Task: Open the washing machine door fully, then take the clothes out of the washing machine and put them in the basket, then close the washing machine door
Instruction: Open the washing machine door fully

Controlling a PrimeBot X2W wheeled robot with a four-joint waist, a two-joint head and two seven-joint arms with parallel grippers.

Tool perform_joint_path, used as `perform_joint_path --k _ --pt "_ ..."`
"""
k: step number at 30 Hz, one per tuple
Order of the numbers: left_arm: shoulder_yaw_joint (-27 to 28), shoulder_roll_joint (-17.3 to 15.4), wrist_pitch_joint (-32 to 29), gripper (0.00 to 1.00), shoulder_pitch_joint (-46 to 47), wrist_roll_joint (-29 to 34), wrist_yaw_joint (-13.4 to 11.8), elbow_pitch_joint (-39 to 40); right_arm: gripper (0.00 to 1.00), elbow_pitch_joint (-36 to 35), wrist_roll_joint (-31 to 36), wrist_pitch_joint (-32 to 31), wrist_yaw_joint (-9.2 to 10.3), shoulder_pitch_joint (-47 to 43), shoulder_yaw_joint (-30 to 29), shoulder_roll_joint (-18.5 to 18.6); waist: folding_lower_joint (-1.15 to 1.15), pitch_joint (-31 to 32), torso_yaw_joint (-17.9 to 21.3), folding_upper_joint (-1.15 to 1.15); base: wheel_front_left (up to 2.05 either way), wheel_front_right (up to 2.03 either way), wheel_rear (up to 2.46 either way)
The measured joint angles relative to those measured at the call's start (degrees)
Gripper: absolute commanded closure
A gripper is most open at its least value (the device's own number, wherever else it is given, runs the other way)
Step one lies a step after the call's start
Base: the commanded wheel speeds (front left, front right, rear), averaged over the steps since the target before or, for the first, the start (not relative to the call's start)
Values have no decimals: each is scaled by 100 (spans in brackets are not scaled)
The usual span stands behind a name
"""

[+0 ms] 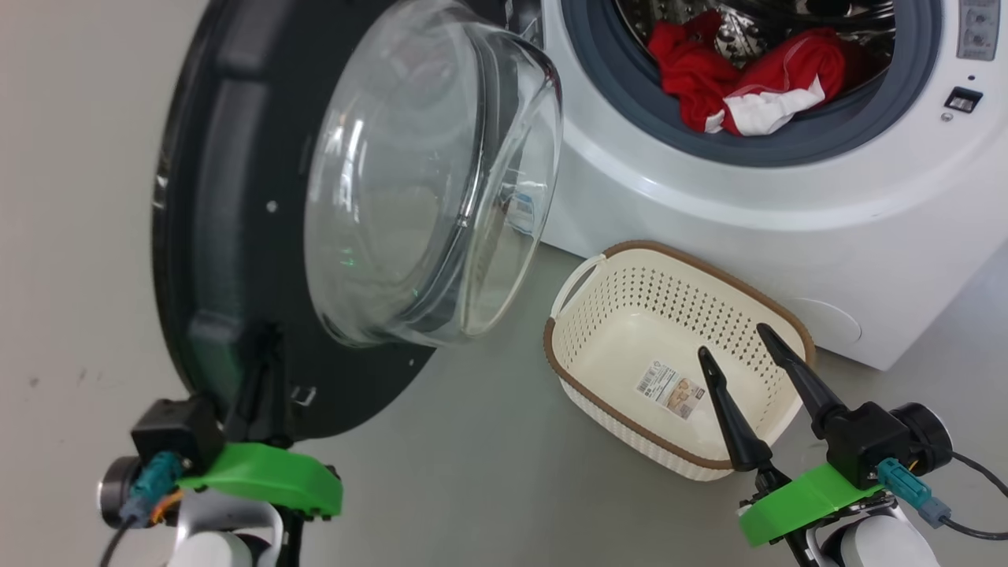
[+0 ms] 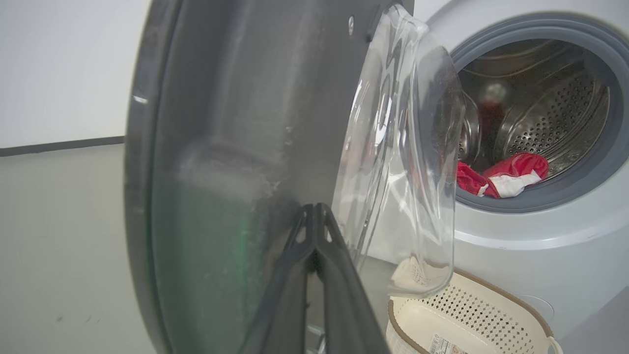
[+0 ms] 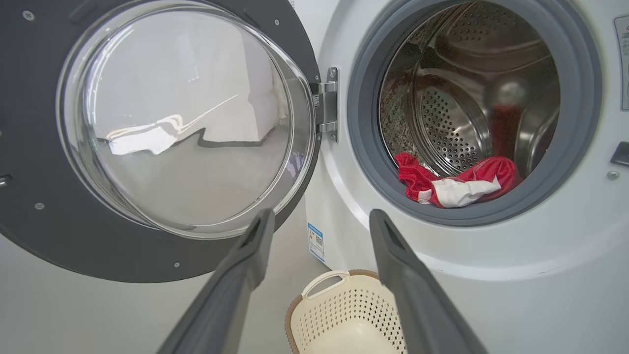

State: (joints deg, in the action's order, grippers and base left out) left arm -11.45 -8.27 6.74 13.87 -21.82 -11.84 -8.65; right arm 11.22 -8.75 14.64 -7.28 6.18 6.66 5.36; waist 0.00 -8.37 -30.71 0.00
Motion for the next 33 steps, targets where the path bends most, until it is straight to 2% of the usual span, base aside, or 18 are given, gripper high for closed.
perform_joint_path --k 13,30,33 --pt "619 -56 403 100 454 -409 -81 -622 0 -42 21 0 0 110 31 189 0 -350 55 0 0 0 0" --pt "757 -159 748 100 1309 -333 38 -1630 0 -220 36 0 0 115 13 447 0 -716 38 0 0 0 0" --pt "795 -233 757 100 1414 -257 123 -1829 0 -263 35 0 0 115 20 498 0 -748 48 0 0 0 0"
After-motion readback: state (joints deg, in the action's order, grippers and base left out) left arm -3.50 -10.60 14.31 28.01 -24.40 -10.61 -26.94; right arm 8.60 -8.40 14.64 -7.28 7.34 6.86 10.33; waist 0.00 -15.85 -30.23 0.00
